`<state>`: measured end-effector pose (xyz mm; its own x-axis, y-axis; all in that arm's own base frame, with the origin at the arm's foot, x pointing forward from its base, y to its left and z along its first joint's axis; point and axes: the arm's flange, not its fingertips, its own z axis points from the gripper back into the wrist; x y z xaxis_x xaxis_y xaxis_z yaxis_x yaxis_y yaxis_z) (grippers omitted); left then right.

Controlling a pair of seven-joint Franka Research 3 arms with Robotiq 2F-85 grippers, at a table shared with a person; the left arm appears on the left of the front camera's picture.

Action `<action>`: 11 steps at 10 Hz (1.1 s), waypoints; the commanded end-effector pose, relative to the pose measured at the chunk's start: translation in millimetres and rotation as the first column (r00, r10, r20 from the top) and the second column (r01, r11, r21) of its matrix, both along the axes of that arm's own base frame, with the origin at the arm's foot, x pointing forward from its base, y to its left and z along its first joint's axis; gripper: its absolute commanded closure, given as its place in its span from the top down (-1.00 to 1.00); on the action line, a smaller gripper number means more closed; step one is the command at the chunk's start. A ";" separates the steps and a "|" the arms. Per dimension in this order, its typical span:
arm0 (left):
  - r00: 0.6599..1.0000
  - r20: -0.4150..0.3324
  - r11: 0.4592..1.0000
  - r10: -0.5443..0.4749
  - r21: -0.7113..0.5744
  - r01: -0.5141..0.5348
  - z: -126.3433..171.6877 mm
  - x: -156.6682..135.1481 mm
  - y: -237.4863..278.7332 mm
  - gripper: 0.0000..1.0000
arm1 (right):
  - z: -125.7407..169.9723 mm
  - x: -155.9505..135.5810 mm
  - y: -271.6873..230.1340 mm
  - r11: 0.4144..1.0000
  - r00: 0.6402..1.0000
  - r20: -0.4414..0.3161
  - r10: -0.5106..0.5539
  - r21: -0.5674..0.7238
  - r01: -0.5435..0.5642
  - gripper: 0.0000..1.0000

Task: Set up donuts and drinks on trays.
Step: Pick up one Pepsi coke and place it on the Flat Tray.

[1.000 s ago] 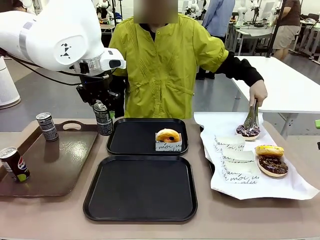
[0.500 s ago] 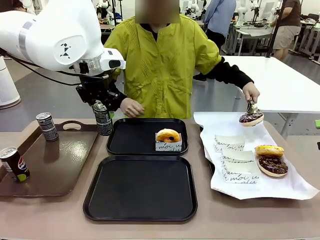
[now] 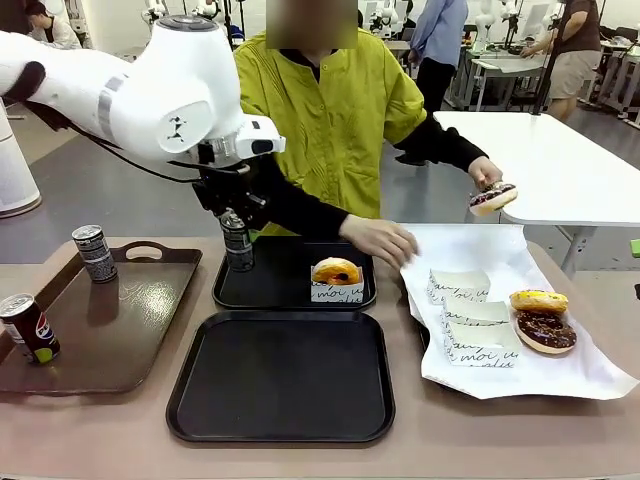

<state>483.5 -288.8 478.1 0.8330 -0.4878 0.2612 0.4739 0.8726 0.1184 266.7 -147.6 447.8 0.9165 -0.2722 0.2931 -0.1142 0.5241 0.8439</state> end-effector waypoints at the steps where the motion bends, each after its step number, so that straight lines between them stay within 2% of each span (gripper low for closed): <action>1: 1.000 0.010 0.998 -0.024 -0.061 0.025 67.5 -45.3 80.5 0.17 | -1.1 2.4 -0.2 1.000 1.000 0.000 -0.001 0.003 0.001 1.00; 2: 1.000 0.027 0.993 0.004 -0.116 -0.001 89.6 -69.7 122.9 0.17 | -1.1 2.4 -0.2 1.000 1.000 0.000 -0.001 0.003 0.001 1.00; 3: 0.999 0.007 0.991 0.037 -0.127 -0.036 89.1 -78.8 141.4 0.17 | -1.1 2.4 -0.2 1.000 1.000 0.000 -0.001 0.003 0.001 1.00; 5: 0.991 -0.093 0.990 0.096 -0.095 -0.105 76.6 -61.0 140.8 0.17 | -1.1 2.4 -0.2 1.000 1.000 0.000 -0.001 0.003 0.001 1.00; 6: 0.999 -0.002 0.991 0.048 -0.125 -0.048 97.1 -73.7 141.7 0.17 | -1.1 2.4 -0.2 1.000 1.000 0.000 -0.001 0.003 0.001 1.00; 11: 0.999 -0.002 0.991 0.048 -0.125 -0.048 97.1 -73.7 141.7 0.17 | -1.1 2.4 -0.2 1.000 1.000 0.000 -0.001 0.003 0.001 1.00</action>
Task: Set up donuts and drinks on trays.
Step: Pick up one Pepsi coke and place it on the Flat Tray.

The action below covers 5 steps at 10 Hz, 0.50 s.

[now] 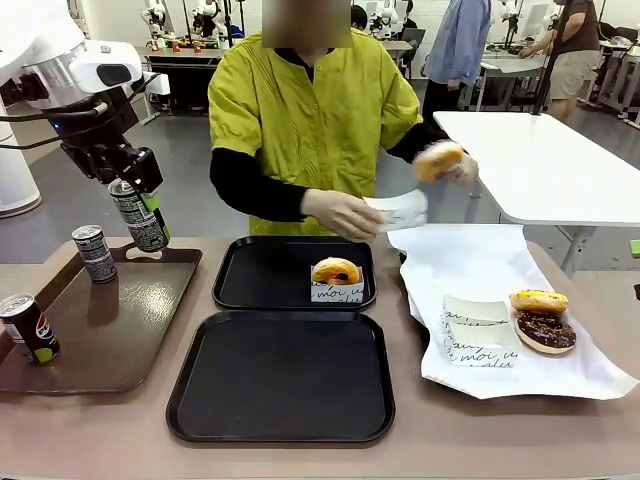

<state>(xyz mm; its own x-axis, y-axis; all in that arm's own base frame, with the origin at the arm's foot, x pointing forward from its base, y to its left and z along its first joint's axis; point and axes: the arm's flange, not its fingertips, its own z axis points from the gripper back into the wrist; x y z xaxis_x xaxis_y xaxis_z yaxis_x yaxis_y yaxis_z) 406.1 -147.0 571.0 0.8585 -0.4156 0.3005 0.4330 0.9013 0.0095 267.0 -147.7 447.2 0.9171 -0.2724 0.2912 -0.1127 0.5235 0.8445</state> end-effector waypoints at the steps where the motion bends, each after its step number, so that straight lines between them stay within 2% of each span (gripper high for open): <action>1: 1.000 0.016 1.000 0.002 -0.010 -0.002 4.2 3.7 -0.2 0.17 | -0.5 2.1 -0.1 1.000 1.000 0.002 -0.001 0.002 0.001 1.00; 5: 1.000 0.016 1.000 0.002 -0.010 -0.002 4.2 3.7 -0.2 0.17 | -0.5 2.1 -0.1 1.000 1.000 0.002 -0.001 0.002 0.001 1.00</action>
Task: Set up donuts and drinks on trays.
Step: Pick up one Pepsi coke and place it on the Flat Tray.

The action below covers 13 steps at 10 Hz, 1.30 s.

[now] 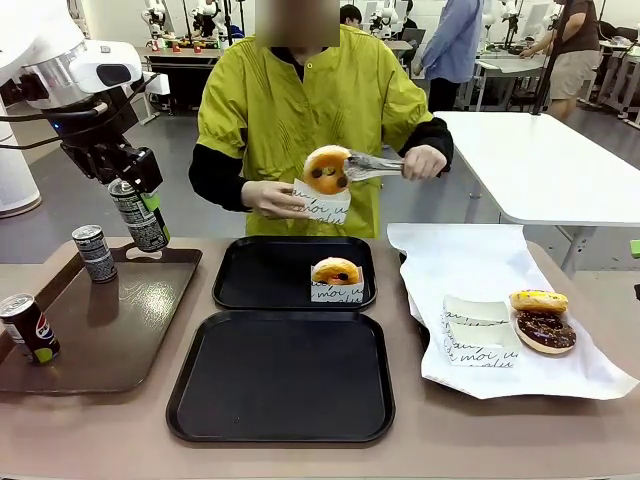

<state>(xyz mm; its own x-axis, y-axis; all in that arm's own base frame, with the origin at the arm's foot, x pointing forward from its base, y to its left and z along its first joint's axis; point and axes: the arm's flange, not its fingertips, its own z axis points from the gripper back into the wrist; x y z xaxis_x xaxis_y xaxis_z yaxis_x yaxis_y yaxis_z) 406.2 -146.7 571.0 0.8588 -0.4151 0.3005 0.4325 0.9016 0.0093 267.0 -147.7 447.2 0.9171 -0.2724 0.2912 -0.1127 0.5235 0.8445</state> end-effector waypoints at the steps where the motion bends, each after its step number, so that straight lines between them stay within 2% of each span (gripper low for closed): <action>1: 1.000 0.017 1.000 0.001 -0.010 -0.001 4.2 3.6 -0.4 0.17 | -0.5 2.1 -0.1 1.000 1.000 0.002 -0.001 0.002 0.001 1.00; 4: 1.000 0.000 1.000 0.000 0.000 0.000 0.0 0.0 0.0 0.17 | -0.5 2.1 -0.1 1.000 1.000 0.002 -0.001 0.002 0.001 1.00; 6: 0.999 -0.047 1.000 -0.022 0.018 0.023 -8.4 12.5 -22.6 0.17 | -0.5 2.1 -0.1 1.000 1.000 0.002 -0.001 0.002 0.001 1.00; 10: 0.997 -0.059 0.997 -0.051 0.053 0.055 -42.8 31.4 -77.5 0.17 | -0.5 2.1 -0.1 1.000 1.000 0.002 -0.001 0.002 0.001 1.00; 11: 0.994 -0.085 0.994 -0.064 0.077 0.071 -48.7 36.7 -78.9 0.17 | -0.5 2.1 -0.1 1.000 1.000 0.002 -0.001 0.002 0.001 1.00; 13: 0.995 -0.087 0.998 -0.052 0.037 0.056 -42.9 35.4 -61.5 0.17 | -0.5 2.1 -0.1 1.000 1.000 0.002 -0.001 0.002 0.001 1.00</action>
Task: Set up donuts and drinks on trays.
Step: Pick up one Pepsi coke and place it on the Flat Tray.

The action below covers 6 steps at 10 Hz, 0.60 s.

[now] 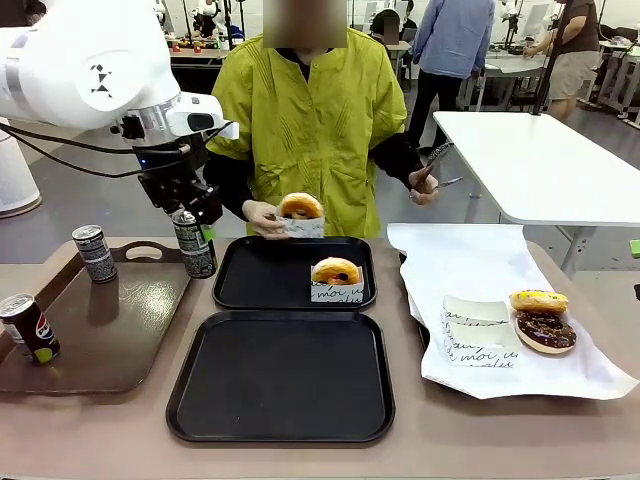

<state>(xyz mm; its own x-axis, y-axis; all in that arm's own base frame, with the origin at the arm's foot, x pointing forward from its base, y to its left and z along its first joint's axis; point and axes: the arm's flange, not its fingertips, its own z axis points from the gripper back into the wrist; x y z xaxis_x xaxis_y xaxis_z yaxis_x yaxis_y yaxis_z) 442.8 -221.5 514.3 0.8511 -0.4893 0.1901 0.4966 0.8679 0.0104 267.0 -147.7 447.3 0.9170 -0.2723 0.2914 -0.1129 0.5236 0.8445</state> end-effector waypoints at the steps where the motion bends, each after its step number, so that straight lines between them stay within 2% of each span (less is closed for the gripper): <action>1: 1.000 0.000 1.000 0.004 -0.019 -0.004 19.0 -3.7 22.9 0.17 | -0.6 2.2 -0.1 1.000 1.000 0.002 -0.001 0.002 0.001 1.00; 3: 0.999 -0.030 0.999 -0.037 -0.040 0.036 48.0 -26.8 66.4 0.17 | -0.6 2.2 -0.1 1.000 1.000 0.002 -0.001 0.002 0.001 1.00; 5: 0.999 -0.037 0.998 -0.034 -0.055 0.032 54.7 -40.1 95.0 0.17 | -0.6 2.2 -0.1 1.000 1.000 0.002 -0.001 0.002 0.001 1.00; 6: 0.999 -0.044 0.999 -0.014 -0.050 0.012 53.2 -33.6 95.3 0.17 | -0.6 2.2 -0.1 1.000 1.000 0.002 -0.001 0.002 0.001 1.00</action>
<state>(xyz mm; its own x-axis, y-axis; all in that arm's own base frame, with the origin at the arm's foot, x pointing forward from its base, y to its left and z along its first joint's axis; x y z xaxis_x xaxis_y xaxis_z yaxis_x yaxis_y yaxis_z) 404.9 -124.5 574.4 0.8529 -0.4925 0.1731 0.5048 0.8626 -0.0333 267.1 -147.7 447.2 0.9171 -0.2723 0.2910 -0.1126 0.5235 0.8446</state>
